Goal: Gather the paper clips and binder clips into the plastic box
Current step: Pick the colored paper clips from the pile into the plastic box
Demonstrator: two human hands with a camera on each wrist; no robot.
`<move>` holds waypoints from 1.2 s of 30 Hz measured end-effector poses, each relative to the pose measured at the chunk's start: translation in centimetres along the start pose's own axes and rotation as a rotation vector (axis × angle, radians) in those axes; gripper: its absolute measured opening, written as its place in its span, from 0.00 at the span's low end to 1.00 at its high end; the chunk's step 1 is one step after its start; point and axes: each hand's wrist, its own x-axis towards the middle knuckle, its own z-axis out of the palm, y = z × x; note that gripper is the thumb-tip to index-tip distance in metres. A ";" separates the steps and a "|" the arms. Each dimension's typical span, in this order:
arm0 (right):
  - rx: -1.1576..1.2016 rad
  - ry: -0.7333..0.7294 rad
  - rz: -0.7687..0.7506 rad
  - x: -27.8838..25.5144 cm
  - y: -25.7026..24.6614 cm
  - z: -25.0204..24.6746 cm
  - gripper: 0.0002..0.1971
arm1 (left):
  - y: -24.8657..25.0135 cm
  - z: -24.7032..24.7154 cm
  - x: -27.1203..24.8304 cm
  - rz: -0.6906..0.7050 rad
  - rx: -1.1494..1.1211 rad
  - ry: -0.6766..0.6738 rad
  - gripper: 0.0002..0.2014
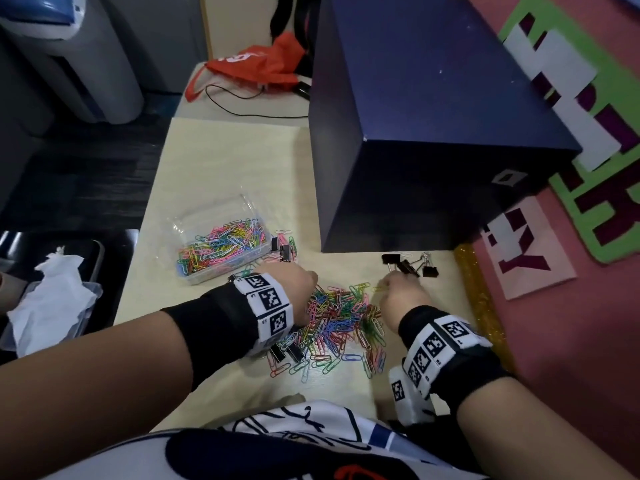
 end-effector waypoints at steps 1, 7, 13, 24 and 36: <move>-0.022 -0.050 -0.013 -0.2 -0.3 0.3 0.20 | -0.1 0.2 -0.2 -0.003 0.006 -0.018 0.24; -0.048 -0.092 -0.110 -0.8 -1.9 1.3 0.22 | 0.1 1.0 -0.4 0.024 0.086 0.019 0.17; -0.153 -0.072 -0.036 -1.0 -1.4 0.5 0.21 | -0.1 0.7 -0.5 0.092 0.070 0.005 0.15; 0.524 -0.021 -0.336 -1.4 -3.0 1.1 0.09 | -1.2 -2.1 0.0 0.364 0.075 0.105 0.23; 0.331 0.221 -0.006 0.2 -1.4 -1.2 0.17 | -1.7 0.5 -0.6 0.180 -0.002 0.100 0.30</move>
